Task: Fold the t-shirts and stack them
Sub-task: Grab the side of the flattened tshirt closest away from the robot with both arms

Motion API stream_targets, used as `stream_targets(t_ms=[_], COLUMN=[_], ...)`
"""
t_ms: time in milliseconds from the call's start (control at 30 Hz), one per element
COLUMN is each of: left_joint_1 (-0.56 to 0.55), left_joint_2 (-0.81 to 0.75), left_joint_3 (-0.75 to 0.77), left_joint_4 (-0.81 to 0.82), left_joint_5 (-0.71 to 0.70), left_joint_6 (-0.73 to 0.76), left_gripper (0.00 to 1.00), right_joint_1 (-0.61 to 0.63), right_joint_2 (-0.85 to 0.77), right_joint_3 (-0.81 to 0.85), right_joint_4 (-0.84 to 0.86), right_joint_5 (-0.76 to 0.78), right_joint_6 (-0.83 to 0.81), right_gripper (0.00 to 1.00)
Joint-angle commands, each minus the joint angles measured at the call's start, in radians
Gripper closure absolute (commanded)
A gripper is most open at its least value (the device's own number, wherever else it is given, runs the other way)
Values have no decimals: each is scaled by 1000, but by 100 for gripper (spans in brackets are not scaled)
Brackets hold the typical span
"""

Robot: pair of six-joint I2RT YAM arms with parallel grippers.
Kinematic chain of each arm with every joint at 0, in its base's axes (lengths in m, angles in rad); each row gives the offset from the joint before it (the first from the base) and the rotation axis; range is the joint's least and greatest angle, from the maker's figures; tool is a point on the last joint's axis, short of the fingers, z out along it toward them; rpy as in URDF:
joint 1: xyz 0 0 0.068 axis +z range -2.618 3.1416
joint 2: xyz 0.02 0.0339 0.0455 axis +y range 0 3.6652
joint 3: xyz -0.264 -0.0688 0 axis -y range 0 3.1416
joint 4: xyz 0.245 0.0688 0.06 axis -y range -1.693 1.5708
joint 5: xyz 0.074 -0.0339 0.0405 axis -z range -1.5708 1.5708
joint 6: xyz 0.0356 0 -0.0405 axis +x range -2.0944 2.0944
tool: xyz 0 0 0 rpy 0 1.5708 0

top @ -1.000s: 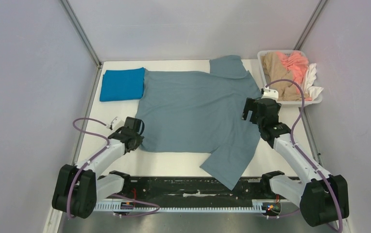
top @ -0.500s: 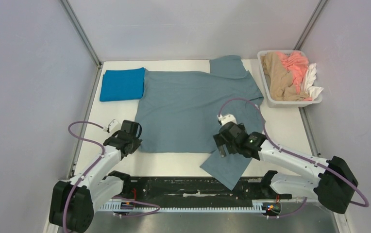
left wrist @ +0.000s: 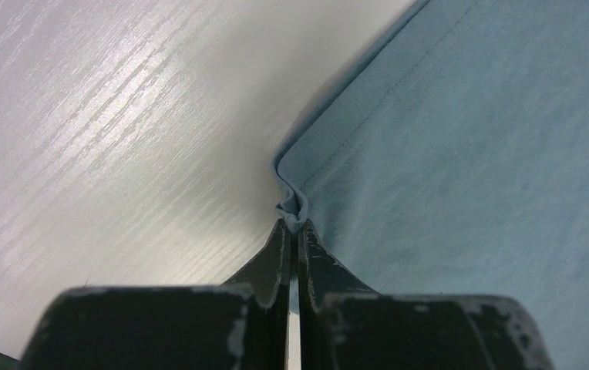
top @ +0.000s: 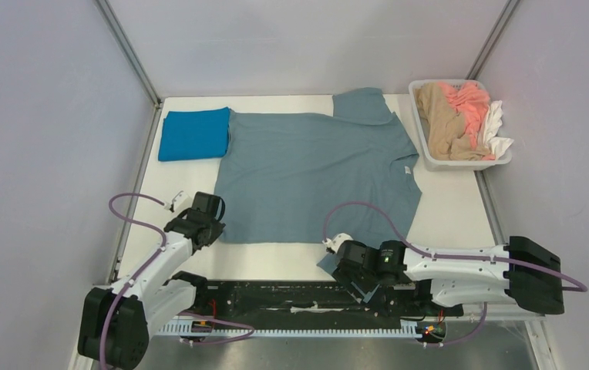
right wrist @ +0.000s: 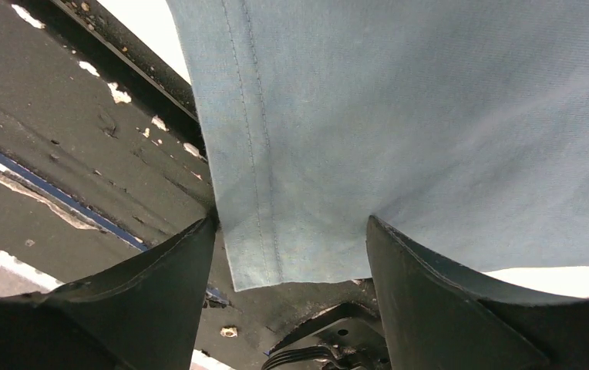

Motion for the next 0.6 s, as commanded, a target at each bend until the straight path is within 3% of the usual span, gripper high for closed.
stream_targets(t_ms=[0, 100, 233, 333, 433, 500, 567], left_joint_1=[0, 0, 0, 0, -1, 0, -2], left_joint_2=[6, 4, -8, -28, -80, -128, -190], left_joint_3=[-3, -5, 0, 17, 31, 29, 6], left_joint_4=[12, 10, -5, -65, -178, -273, -268], left_joint_5=[-1, -3, 6, 9, 3, -8, 72], left_joint_6=[37, 33, 24, 18, -5, -38, -14], left_gripper=[98, 98, 98, 98, 98, 98, 98], right_joint_1=[12, 11, 11, 11, 11, 11, 11], right_joint_2=[50, 65, 48, 15, -4, -28, -62], right_joint_3=[-3, -5, 25, 51, 72, 73, 72], right_joint_4=[-6, -45, -108, -129, -175, -209, -253], right_joint_5=[69, 153, 247, 221, 152, 80, 17], right_joint_6=[44, 93, 146, 131, 100, 87, 90], right_gripper=[28, 44, 82, 84, 100, 100, 100])
